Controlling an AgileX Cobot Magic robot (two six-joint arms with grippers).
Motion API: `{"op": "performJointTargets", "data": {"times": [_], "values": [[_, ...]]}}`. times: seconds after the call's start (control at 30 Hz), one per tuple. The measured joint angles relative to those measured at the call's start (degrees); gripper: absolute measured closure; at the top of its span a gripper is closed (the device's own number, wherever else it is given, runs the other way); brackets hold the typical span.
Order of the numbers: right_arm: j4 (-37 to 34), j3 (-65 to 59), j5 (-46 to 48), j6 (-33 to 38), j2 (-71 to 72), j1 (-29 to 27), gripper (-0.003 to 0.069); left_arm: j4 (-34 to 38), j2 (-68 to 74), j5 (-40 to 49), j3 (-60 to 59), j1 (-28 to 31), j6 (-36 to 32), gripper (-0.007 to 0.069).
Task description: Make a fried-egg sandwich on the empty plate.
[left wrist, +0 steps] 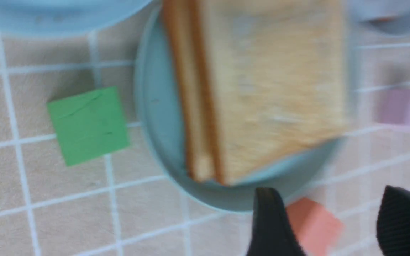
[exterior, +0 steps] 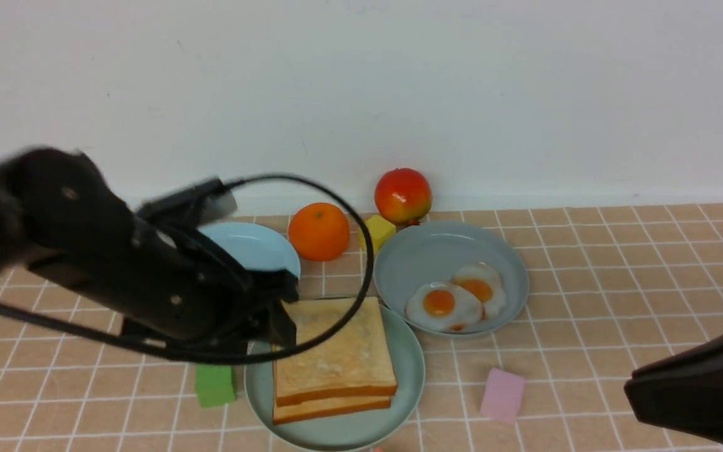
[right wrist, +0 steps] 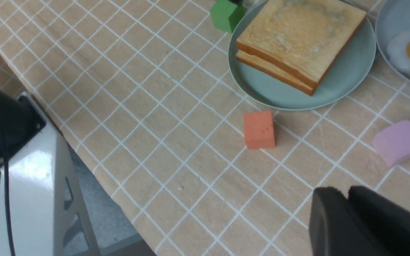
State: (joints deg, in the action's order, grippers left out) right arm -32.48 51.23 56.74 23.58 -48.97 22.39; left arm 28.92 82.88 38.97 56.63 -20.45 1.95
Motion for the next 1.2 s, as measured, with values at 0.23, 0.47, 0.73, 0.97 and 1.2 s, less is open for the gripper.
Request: {"op": "performJointTargets", "data": {"times": [0.23,0.47,0.73,0.97,1.2], "values": [[4.07,-0.02,-0.48,-13.6,0.69,0.0,0.0564,5.34,-11.22,5.82,0.03,-2.68,-6.59,0.0492],[5.54,-4.42,-8.21,-15.31,10.84,0.0,0.0564,5.64,-29.39,11.67,-6.53,-2.68,-5.46,0.0638],[6.59,-15.35,-12.62,-13.85,30.57,0.0,0.0653,7.42,-55.76,16.16,-22.35,-2.68,2.84,0.0638],[6.65,-23.54,-14.95,-13.6,45.55,0.0,0.0673,7.04,-73.42,17.7,-27.83,-2.68,12.75,0.0638],[7.87,-24.77,-16.06,-13.44,49.8,0.0,0.0673,3.13,-75.47,17.11,-28.04,-2.68,8.21,0.0638]]}}
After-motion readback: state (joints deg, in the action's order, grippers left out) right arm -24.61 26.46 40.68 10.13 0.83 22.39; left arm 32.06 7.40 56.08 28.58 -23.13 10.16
